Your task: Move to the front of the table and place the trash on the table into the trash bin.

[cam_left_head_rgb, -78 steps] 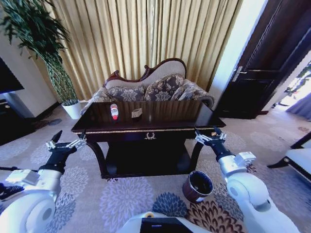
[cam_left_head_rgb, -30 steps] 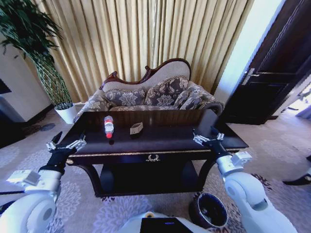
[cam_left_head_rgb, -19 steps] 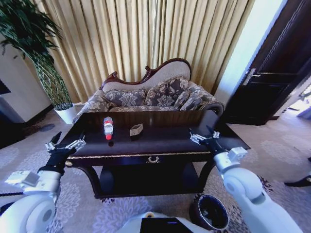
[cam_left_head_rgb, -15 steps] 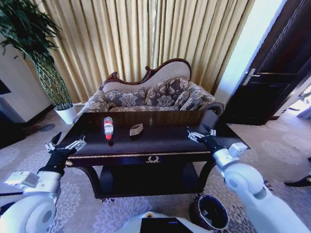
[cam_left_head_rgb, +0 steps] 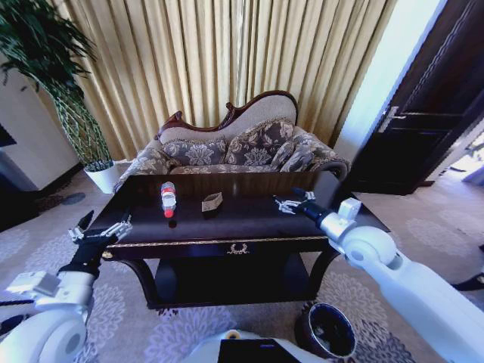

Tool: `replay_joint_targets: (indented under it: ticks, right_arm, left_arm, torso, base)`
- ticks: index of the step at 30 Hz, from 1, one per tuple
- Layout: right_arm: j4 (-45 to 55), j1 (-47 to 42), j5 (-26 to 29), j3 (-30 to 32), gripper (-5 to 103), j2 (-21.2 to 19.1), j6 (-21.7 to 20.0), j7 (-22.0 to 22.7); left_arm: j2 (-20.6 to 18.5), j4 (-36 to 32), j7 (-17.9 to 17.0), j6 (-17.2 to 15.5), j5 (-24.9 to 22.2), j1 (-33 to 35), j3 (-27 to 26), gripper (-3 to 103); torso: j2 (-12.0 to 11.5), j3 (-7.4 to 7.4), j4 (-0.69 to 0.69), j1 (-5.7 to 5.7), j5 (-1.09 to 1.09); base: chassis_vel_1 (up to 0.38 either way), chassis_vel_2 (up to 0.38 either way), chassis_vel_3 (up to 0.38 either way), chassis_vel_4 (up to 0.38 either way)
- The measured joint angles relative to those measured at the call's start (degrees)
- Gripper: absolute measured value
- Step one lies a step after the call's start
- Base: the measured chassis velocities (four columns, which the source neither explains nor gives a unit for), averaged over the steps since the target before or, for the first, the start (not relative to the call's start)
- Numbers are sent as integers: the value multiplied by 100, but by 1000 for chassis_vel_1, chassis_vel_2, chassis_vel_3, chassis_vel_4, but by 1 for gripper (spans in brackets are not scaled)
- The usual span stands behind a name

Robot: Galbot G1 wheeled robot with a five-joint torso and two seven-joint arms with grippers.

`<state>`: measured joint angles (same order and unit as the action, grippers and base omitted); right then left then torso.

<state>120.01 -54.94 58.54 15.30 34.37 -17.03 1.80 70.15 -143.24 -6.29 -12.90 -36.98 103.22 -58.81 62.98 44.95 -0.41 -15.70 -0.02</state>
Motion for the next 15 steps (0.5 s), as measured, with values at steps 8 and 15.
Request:
replay_joint_targets:
  ticks: [8, 15]
  right_arm:
    - [-662, 2016, 370, -1864, 100, -34, -2, -130]
    - [-1546, 3829, 424, -3404, 100, 240, -36, -760]
  left_arm:
    - [4, -3, -138, -21, -14, 87, -92, 100]
    - [-14, -3, -157, -27, -26, 120, -122, 100]
  torso:
    - [0, 1, 1, -1, -2]
    - [0, 1, -2, -1, 0]
  base:
    - [0, 0, 0, 0]
    - [0, 0, 0, 0]
